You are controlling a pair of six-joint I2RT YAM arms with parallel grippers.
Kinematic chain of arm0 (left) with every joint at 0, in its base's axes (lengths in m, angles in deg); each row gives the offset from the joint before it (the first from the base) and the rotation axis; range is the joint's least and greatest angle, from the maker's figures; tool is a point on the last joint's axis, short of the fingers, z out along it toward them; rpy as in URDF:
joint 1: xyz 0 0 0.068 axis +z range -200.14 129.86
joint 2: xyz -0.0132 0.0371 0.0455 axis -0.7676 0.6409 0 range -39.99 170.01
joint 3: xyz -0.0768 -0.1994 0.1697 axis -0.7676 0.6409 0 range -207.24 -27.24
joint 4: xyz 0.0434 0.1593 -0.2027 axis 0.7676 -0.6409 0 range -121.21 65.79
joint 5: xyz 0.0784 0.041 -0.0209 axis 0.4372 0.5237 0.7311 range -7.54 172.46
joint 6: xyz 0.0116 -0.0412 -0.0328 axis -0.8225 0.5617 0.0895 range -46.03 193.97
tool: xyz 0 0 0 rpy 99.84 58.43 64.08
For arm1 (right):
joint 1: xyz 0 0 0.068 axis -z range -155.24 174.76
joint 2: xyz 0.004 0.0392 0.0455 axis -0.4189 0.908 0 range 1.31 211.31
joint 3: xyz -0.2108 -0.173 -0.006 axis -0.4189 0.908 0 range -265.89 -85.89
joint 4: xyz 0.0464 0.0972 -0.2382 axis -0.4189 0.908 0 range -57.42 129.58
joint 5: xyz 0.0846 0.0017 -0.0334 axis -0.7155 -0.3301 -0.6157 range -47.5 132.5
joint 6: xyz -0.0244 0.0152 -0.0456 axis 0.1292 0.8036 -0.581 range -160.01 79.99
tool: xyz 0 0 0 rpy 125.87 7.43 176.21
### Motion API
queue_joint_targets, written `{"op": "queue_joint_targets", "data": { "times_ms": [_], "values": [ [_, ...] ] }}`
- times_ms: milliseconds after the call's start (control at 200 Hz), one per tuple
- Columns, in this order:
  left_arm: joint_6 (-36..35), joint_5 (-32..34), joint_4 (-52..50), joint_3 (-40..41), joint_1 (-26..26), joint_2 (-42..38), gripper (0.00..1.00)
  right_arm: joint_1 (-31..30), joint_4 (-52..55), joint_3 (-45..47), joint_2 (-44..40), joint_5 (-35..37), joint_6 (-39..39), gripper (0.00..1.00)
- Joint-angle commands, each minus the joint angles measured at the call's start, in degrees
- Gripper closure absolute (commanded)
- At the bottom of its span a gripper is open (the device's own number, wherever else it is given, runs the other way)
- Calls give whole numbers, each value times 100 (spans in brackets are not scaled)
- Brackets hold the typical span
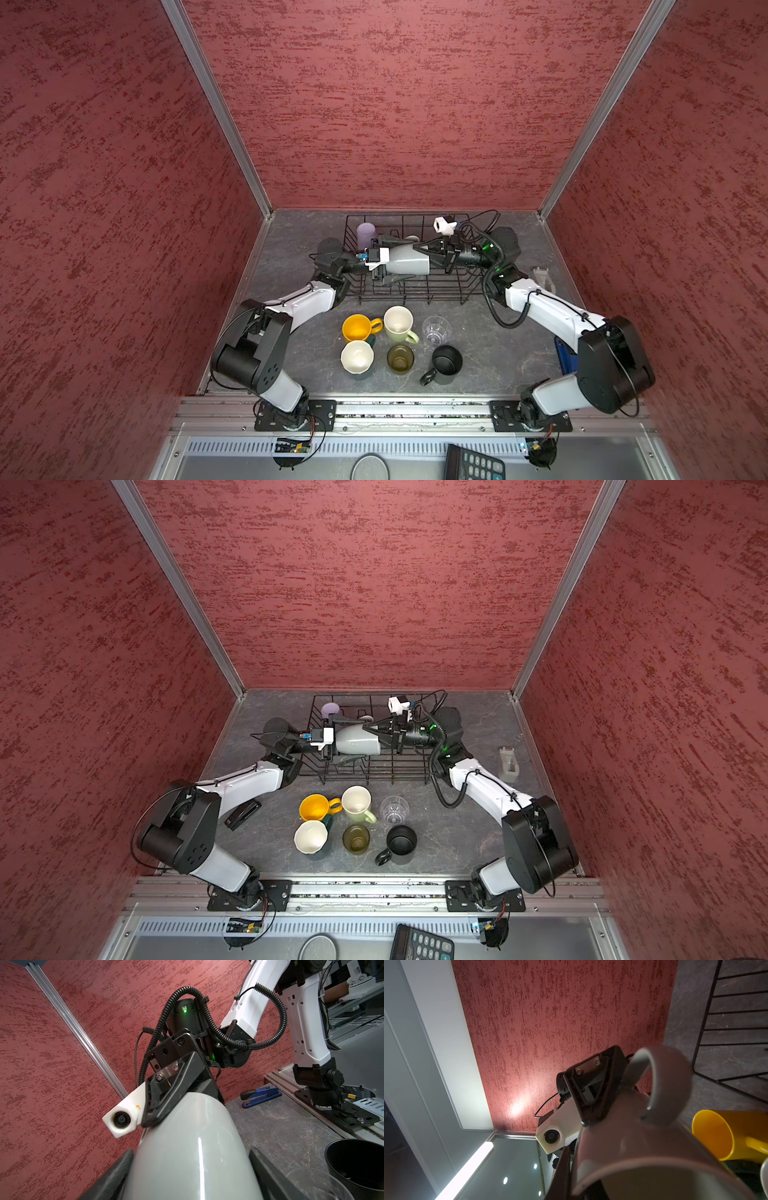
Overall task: Load cups into a dish rack
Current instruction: Pick up the cup from the bottom-right of the table.
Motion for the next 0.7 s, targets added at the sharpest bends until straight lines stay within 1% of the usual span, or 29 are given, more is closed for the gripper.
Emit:
{"op": "queue_joint_targets", "data": {
  "times_ms": [0,85,220,270,301,331,356,406,486,531,591,696],
  "values": [
    [32,391,-493,25,-130,21,28,-115,-1116,-130,-176,108,44,100],
    [24,434,-501,17,-130,25,30,-121,-1055,-123,-202,110,-5,100],
    [3,513,-484,30,-116,10,29,-125,-847,-126,-272,147,-166,100],
    [-12,561,-453,51,-121,14,27,-124,-789,-120,-302,173,-220,100],
    [-8,615,-399,62,-121,14,23,-124,-637,-124,-344,199,-332,100],
    [1,701,-305,98,-128,19,19,-128,-375,-146,-404,237,-549,100],
    [34,792,-209,140,-113,24,18,-127,-33,-184,-464,264,-790,100],
    [155,956,82,217,-110,22,14,-124,891,-318,-629,387,-1469,100],
    [581,1062,580,252,-15,62,9,-128,2562,-682,-867,703,-2704,100],
    [861,1091,796,245,38,77,7,-125,3239,-860,-958,915,-3206,100],
    [1121,1182,1004,241,88,78,4,-128,3705,-973,-1036,1126,-3564,100],
    [1361,1324,1160,252,141,47,0,-113,3940,-964,-1073,1275,-3755,100]
  ]
}}
